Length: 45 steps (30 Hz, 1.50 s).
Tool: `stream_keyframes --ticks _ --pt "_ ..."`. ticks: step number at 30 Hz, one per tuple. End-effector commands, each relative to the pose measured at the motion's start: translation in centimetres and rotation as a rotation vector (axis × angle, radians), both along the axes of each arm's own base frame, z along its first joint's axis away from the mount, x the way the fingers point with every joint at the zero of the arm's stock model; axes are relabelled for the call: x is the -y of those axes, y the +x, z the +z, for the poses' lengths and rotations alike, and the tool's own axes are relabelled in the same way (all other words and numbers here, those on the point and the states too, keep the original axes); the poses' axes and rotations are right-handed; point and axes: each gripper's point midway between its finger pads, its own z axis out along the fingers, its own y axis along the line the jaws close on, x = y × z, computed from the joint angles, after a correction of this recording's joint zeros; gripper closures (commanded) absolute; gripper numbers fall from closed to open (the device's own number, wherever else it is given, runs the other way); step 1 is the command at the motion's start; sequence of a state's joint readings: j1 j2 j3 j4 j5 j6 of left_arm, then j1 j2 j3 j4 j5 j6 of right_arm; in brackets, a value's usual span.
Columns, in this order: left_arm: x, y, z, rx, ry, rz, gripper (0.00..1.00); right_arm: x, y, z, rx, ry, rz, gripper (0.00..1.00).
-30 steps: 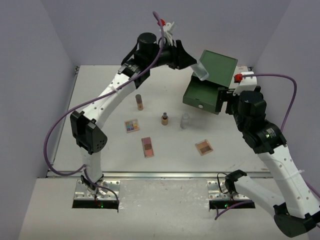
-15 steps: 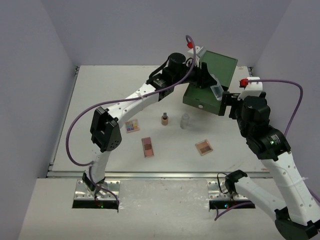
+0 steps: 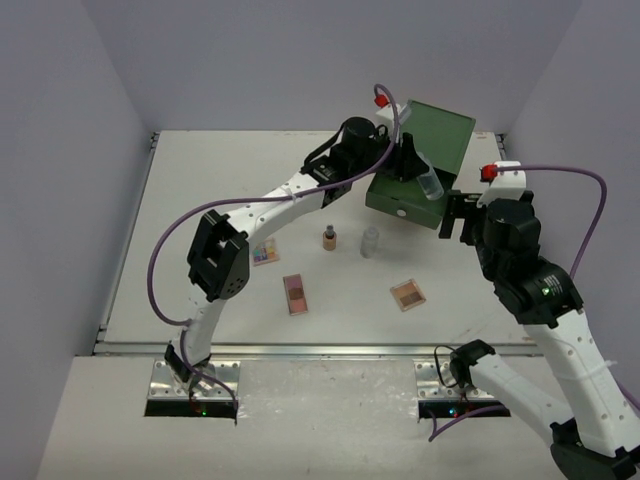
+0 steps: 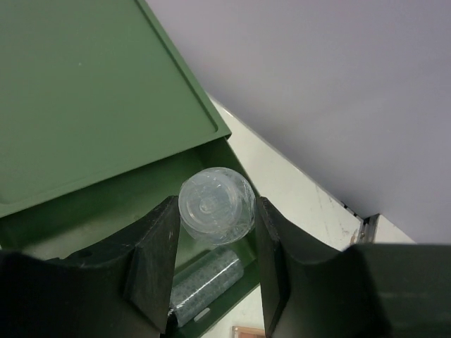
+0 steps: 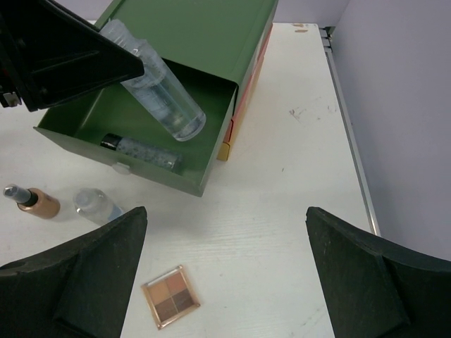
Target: Organize the makeup
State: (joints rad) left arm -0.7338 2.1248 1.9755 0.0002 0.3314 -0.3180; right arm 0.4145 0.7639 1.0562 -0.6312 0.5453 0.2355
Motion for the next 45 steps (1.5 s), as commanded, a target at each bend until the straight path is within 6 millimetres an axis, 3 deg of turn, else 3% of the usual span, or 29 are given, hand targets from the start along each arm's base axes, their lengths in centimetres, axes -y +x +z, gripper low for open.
stream_keyframes --ticks 1,8,16,19,21,22,26,29,39,45 --pt "0.9 0.4 0.9 0.092 -0.031 0.007 1.00 0.4 0.1 -0.2 0.008 -0.003 -0.025 0.05" --pt "0.4 1.3 -0.1 0.130 0.008 0.044 0.98 0.2 0.2 -0.1 0.005 -0.010 -0.012 0.05" --pt "-0.3 1.8 -1.5 0.137 0.062 0.086 0.84 0.3 0.3 0.4 0.011 -0.018 -0.008 0.05" --pt "-0.7 2.2 -2.1 0.137 0.088 0.110 0.83 0.3 0.2 0.4 0.013 -0.019 -0.006 0.05" --pt "-1.0 2.3 -2.2 0.135 0.100 0.123 0.80 0.4 0.1 0.5 0.015 -0.022 -0.008 0.05" --pt "-1.1 2.4 -2.2 0.143 0.108 0.126 0.70 0.4 0.1 0.4 0.015 -0.024 -0.007 0.05" --pt "-2.0 3.0 -2.4 0.155 0.147 0.173 0.59 0.4 0.1 0.6 0.019 -0.024 -0.008 0.05" --pt "-2.7 3.7 -2.1 0.178 0.168 0.225 0.47 0.3 0.1 0.4 0.013 -0.029 -0.004 0.05" --pt "-3.4 4.0 -0.9 0.211 0.185 0.253 0.39 0.0 0.4 0.2 0.003 -0.034 0.014 0.05" --pt "-2.2 3.5 2.7 0.281 0.129 0.199 0.38 -0.7 0.6 0.4 -0.004 -0.040 0.054 0.05"
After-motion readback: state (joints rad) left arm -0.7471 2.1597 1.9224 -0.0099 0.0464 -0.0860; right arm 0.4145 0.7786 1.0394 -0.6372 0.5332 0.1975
